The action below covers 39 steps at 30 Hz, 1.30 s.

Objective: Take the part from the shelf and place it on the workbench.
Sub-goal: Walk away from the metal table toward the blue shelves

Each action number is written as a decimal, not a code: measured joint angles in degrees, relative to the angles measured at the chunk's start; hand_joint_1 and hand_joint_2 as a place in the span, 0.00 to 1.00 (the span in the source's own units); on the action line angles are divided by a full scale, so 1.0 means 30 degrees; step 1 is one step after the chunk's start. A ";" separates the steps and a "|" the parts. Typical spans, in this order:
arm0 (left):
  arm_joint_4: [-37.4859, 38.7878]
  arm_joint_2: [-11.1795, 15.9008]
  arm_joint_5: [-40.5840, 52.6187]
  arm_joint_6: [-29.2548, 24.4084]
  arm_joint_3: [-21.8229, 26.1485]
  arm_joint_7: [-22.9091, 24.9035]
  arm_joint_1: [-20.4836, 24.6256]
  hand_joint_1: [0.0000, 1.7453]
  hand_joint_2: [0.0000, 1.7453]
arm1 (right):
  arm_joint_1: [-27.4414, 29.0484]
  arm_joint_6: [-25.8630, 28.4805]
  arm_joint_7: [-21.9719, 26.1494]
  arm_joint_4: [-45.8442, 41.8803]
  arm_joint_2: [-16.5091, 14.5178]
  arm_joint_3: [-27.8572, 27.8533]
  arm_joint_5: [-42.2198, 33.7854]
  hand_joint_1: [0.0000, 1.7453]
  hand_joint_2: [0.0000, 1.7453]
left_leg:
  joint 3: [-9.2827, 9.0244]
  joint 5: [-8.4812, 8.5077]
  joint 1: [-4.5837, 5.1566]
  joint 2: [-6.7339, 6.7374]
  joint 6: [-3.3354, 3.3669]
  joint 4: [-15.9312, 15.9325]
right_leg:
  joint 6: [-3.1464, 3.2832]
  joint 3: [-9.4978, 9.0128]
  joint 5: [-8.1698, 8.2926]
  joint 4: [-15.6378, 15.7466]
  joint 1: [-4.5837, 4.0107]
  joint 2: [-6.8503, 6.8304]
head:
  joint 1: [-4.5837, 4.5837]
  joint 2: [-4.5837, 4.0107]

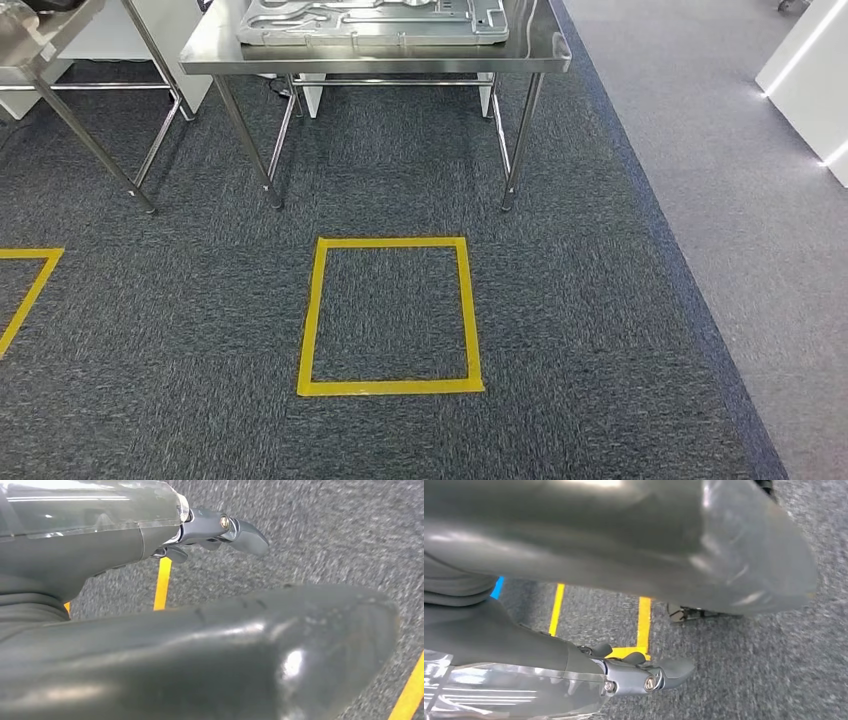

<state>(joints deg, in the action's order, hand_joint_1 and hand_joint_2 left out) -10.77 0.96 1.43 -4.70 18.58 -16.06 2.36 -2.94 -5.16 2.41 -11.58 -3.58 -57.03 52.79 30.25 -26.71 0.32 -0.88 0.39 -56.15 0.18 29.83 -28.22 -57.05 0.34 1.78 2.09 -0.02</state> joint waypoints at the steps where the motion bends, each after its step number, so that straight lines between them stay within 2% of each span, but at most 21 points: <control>1: 0.0000 0.0000 0.0035 0.0027 0.0000 0.0025 -0.0004 0.00 0.00 | -0.0004 -0.0078 -0.0082 0.0000 -0.0004 -0.0018 0.0091 0.00 0.00 | 0.0040 0.0049 -0.0008 -0.0100 -0.0105 0.0001 | 0.0114 0.0020 0.0066 0.0047 0.0021 -0.0160 | 0.0000 0.0000; 3: 0.0004 -0.0016 0.0078 0.0049 0.0000 0.0053 -0.0025 0.00 0.00 | -0.0023 -0.0175 -0.0164 0.0000 -0.0009 -0.0018 0.0252 0.00 0.00 | 0.0320 -0.0329 -0.0035 -0.0127 -0.0298 -0.0513 | 0.0370 0.0054 0.0221 0.0191 0.0091 -0.0474 | 0.0002 0.0000; 6: 0.0005 -0.0036 0.0073 0.0053 0.0000 0.0051 -0.0037 0.00 0.00 | -0.0028 -0.0208 -0.0177 0.0000 0.0002 -0.0016 0.0472 0.00 0.00 | 0.1841 -0.2285 -0.0167 0.0045 -0.0589 -0.3948 | 0.0612 0.0241 0.0363 0.0254 0.0067 -0.0994 | 0.0002 0.0000; 8: 0.0005 -0.0044 0.0071 0.0055 0.0000 0.0044 -0.0101 0.00 0.00 | -0.0026 -0.0240 -0.0177 0.0000 0.0007 -0.0014 0.0548 0.00 0.00 | 0.2505 -0.2877 -0.0240 0.0111 -0.0712 -0.5681 | 0.0633 0.0362 0.0404 0.0218 0.0013 -0.1342 | 0.0002 0.0000; 10: 0.0005 -0.0049 0.0071 0.0057 0.0000 0.0040 -0.0183 0.00 0.00 | -0.0029 -0.0273 -0.0177 0.0000 0.0007 -0.0014 0.0559 0.00 0.00 | 0.1649 -0.2044 -0.0279 0.0301 -0.0718 -0.4377 | 0.0602 0.0409 0.0427 0.0156 -0.0004 -0.1694 | 0.0002 0.0000; 13: 0.0000 -0.0044 0.0077 0.0066 0.0000 0.0029 -0.0127 0.00 0.00 | -0.0027 -0.0308 -0.0167 0.0000 0.0007 -0.0014 0.0559 0.00 0.00 | -0.0494 -0.0679 -0.0158 0.1370 -0.0448 -0.0448 | 0.0410 0.0383 0.0417 0.0043 -0.0099 -0.2202 | 0.0002 0.0000; 14: 0.0000 -0.0044 0.0086 0.0075 0.0000 0.0031 -0.0104 0.00 0.00 | -0.0036 -0.0315 -0.0160 0.0000 0.0007 -0.0014 0.0561 0.00 0.00 | -0.0702 -0.0598 -0.0091 0.1570 -0.0320 0.0051 | 0.0304 0.0376 0.0424 0.0027 -0.0128 -0.2348 | 0.0002 0.0000; 16: 0.0004 -0.0040 0.0104 0.0087 0.0004 0.0035 -0.0136 0.00 0.00 | -0.0098 -0.0313 -0.0142 0.0000 0.0007 -0.0014 0.0565 0.00 0.00 | -0.0610 -0.0520 -0.0027 0.1289 -0.0076 0.0183 | 0.0088 0.0341 0.0477 0.0060 -0.0117 -0.2648 | 0.0002 0.0000; 17: 0.0005 -0.0042 0.0111 0.0091 0.0005 0.0038 -0.0173 0.00 0.00 | -0.0132 -0.0306 -0.0136 0.0000 0.0016 -0.0014 0.0568 0.00 0.00 | -0.0603 -0.0407 -0.0055 0.1128 0.0036 0.0251 | -0.0038 0.0336 0.0421 -0.0001 -0.0078 -0.2572 | 0.0000 0.0000; 19: 0.0004 -0.0047 0.0113 0.0096 0.0007 0.0049 -0.0173 0.00 0.00 | -0.0138 -0.0288 -0.0131 0.0000 0.0049 -0.0014 0.0576 0.00 0.00 | -0.0556 -0.0147 -0.0146 0.0774 0.0285 0.0392 | -0.0238 0.0731 -0.0331 -0.0945 -0.0010 -0.1737 | -0.0002 0.0000; 21: 0.0000 -0.0049 0.0126 0.0139 0.0007 0.0073 -0.0122 0.00 0.00 | -0.0081 -0.0244 -0.0138 0.0000 0.0073 -0.0013 0.0603 0.00 0.00 | -0.0398 0.0018 -0.0166 0.0407 0.0427 0.0397 | -0.0319 0.1837 -0.1757 -0.3358 0.0050 -0.0819 | -0.0004 0.0000; 22: 0.0000 -0.0042 0.0166 0.0175 0.0007 0.0120 -0.0108 0.00 0.00 | -0.0055 -0.0195 -0.0179 0.0000 0.0075 -0.0011 0.0632 0.00 0.00 | -0.0314 0.0063 -0.0154 0.0196 0.0447 0.0373 | -0.0330 0.2407 -0.2283 -0.4607 0.0063 -0.0689 | -0.0004 0.0000; 24: 0.0004 0.0006 0.0270 0.0307 0.0007 0.0414 -0.0130 0.00 0.00 | -0.0024 -0.0013 -0.0449 0.0000 0.0134 -0.0009 0.0692 0.00 0.00 | -0.0212 0.0112 -0.0138 -0.0276 0.0421 0.0292 | -0.0333 0.2755 -0.2230 -0.5431 0.0095 -0.0624 | -0.0004 0.0000; 26: 0.0005 0.0138 0.0014 0.0659 0.0069 0.1102 -0.0147 0.00 0.00 | -0.0016 0.0472 -0.0971 -0.0002 0.0339 -0.0025 0.0690 0.00 0.00 | -0.0184 0.0105 -0.0145 -0.0788 0.0348 0.0165 | -0.0277 0.1722 -0.0926 -0.3411 0.0156 -0.0358 | -0.0006 0.0000; 28: 0.0002 0.0344 -0.1273 0.1306 0.0543 0.2143 -0.0116 0.00 0.00 | -0.0011 0.1594 -0.1521 -0.0009 0.0676 -0.0107 0.0616 0.00 0.00 | -0.0074 0.0042 -0.0102 -0.1231 0.0185 -0.0037 | -0.0223 0.0577 -0.0017 -0.1002 0.0224 0.0375 | -0.0004 0.0000; 30: -0.0002 0.0604 -0.2474 0.0836 0.1447 0.2816 -0.0113 0.00 0.00 | -0.0020 0.3384 -0.1743 -0.0051 0.1028 -0.0246 0.0488 0.00 0.00 | 0.0133 0.0031 -0.0114 -0.1577 -0.0065 -0.0152 | -0.0132 0.0268 0.0081 -0.0229 0.0192 0.0669 | 0.0000 0.0000; 32: -0.0002 0.0892 -0.2776 -0.1662 0.2301 0.2774 -0.0157 0.00 0.00 | -0.0050 0.5348 -0.1380 -0.0140 0.1257 -0.0545 -0.0093 0.00 0.00 | 0.0276 0.0042 -0.0198 -0.1765 -0.0316 -0.0193 | 0.0095 0.0277 0.0179 -0.0159 0.0174 0.0255 | -0.0002 0.0000; 33: -0.0007 0.0991 -0.2940 -0.3149 0.2674 0.2557 -0.0176 0.00 0.00 | -0.0069 0.6123 -0.0867 -0.0211 0.1328 -0.0879 -0.0944 0.00 0.00 | 0.0386 -0.0122 -0.0205 -0.1551 -0.0422 -0.0410 | 0.0235 0.0282 0.0228 -0.0094 0.0201 0.0048 | 0.0000 0.0000; 35: -0.0058 0.1091 -0.3595 -0.5238 0.3520 0.1931 -0.0166 0.00 0.00 | -0.0121 0.6868 0.0628 -0.0352 0.1401 -0.2166 -0.3686 0.00 0.00 | 0.1128 -0.1154 -0.0213 -0.0672 -0.0609 -0.2021 | 0.0446 0.0319 0.0294 0.0008 0.0232 -0.0444 | 0.0002 0.0000; 37: -0.0128 0.1095 -0.4306 -0.5578 0.4431 0.1448 -0.0122 0.00 0.00 | -0.0206 0.6734 0.1924 -0.0426 0.1421 -0.3915 -0.6290 0.00 0.00 | 0.2373 -0.2484 -0.0259 -0.0056 -0.0784 -0.4667 | 0.0517 0.0374 0.0286 0.0011 0.0174 -0.0964 | 0.0002 0.0000; 39: -0.0160 0.1029 -0.4721 -0.5138 0.5201 0.1202 -0.0127 0.00 0.00 | -0.0336 0.6326 0.2540 -0.0430 0.1404 -0.5394 -0.7553 0.00 0.00 | 0.2847 -0.2706 -0.0318 0.0106 -0.0868 -0.5808 | 0.0521 0.0391 0.0271 0.0003 0.0134 -0.1504 | 0.0002 0.0000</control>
<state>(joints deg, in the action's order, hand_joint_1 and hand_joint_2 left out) -11.25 4.05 -12.74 -20.12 34.18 -12.46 1.98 -3.94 13.81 10.03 -12.87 0.63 -73.21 30.13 38.80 -34.83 -0.63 -0.56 -2.21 -73.57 1.74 31.01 -27.41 -57.04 0.74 -2.73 2.10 -0.02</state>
